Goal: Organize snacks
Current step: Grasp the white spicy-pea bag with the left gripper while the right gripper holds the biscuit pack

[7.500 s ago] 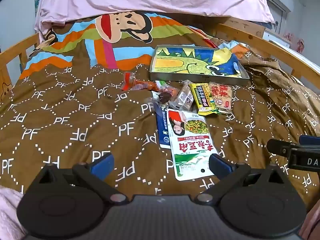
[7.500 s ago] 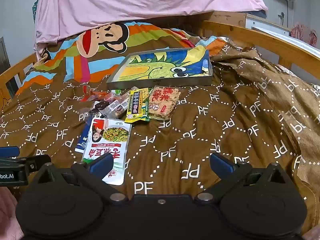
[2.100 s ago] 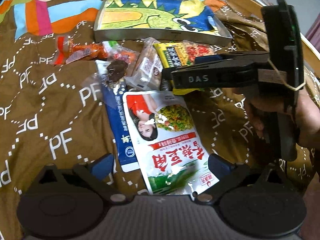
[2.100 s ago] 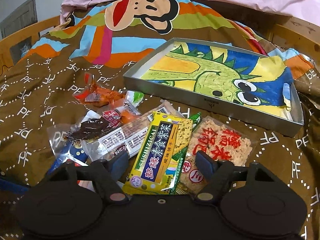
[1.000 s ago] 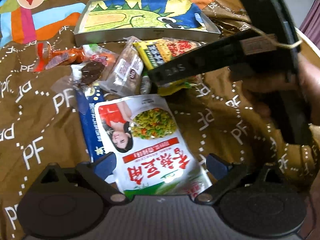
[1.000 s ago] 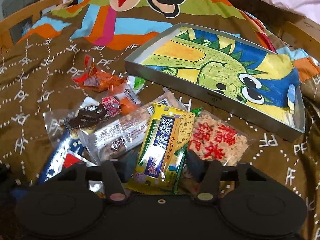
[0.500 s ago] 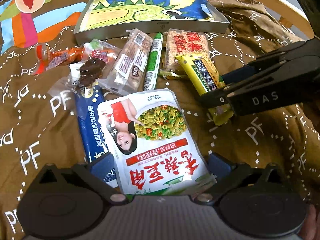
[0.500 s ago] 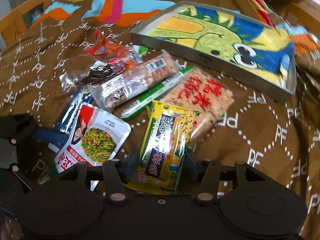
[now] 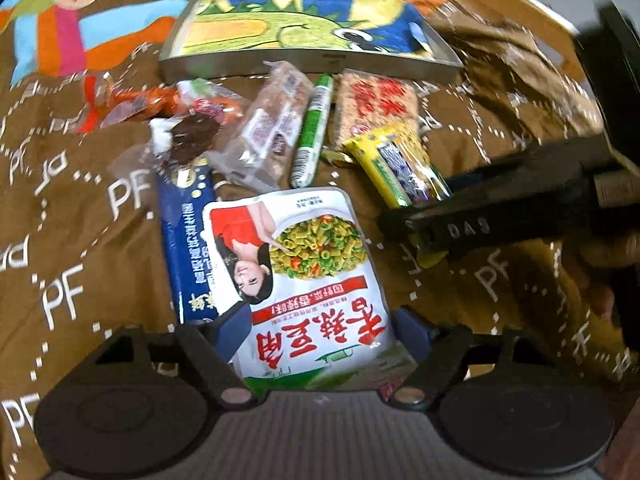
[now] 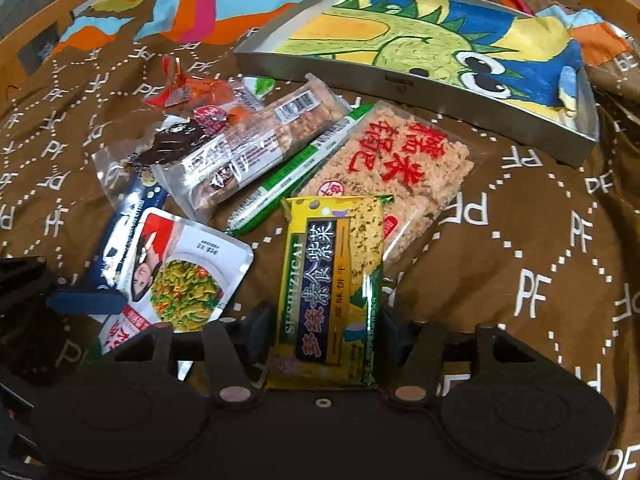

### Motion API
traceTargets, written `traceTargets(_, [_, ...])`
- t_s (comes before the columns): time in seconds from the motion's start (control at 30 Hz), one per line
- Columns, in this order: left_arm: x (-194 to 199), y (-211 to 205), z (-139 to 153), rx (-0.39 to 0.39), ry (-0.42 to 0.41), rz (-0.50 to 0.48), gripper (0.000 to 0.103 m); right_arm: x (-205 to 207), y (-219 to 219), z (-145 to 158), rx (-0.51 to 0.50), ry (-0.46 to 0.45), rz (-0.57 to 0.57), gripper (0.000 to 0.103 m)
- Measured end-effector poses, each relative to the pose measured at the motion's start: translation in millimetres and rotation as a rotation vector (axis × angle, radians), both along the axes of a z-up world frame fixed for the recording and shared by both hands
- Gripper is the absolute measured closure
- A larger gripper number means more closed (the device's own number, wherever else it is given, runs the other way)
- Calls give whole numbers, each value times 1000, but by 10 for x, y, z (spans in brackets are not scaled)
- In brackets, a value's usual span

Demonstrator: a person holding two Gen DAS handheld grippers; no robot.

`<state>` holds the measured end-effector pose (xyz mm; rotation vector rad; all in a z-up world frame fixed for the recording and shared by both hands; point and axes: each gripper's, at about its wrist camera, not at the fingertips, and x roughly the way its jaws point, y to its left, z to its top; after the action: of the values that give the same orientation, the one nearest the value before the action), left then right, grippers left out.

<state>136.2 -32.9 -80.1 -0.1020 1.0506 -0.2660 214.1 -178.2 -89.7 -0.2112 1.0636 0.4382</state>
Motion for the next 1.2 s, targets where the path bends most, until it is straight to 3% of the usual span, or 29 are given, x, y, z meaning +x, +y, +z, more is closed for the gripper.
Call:
traceTargets(0.07, [9,96,14,-57,16,46,32,-18,-9,18,2,-3,-11,54])
traceTargets(0.1, [10,140,20,-70,17,69,46,-37,-22,30,7,1,-16,54])
traceTargets(0.17, [26,251,16,-121,32,108,51,-88,-40,49,11,5,-20,54])
traceTargets(0.2, [29,302,12,-130,39,139,59,-115,-47,55,10,7,-20,54])
traceTargets(0.27, [34,367,-8,-140,49,164,55,-167,-56,61,13,9,-22,54])
traceTargets(0.37, [31,384,4,-155,78,177,26,-201,-74,71,24,9,-27,54])
traceTargets(0.4, [9,369,8,-147,81,176,26,-205,-83,75,29,11,-30,54])
traceTargets(0.5, [-58,283,22,-81,71,169,12,-204,-104,84,46,11,-32,54])
traceTargets(0.6, [-95,104,-2,51,52,146,3,-184,-113,77,57,16,-32,54])
traceTargets(0.7, [-51,-10,-39,88,40,134,2,-168,-102,85,72,15,-27,54])
traceTargets(0.8, [-33,-73,-60,81,32,114,10,-166,-92,85,70,15,-18,54])
traceTargets(0.93, [-12,-188,-67,121,25,94,12,-149,-65,14,65,25,-11,52])
traceTargets(1.07, [-24,-170,-54,108,23,87,13,-160,11,-55,34,6,18,47])
traceTargets(1.2, [-47,-248,-87,133,14,48,7,-150,1,-50,32,5,10,52])
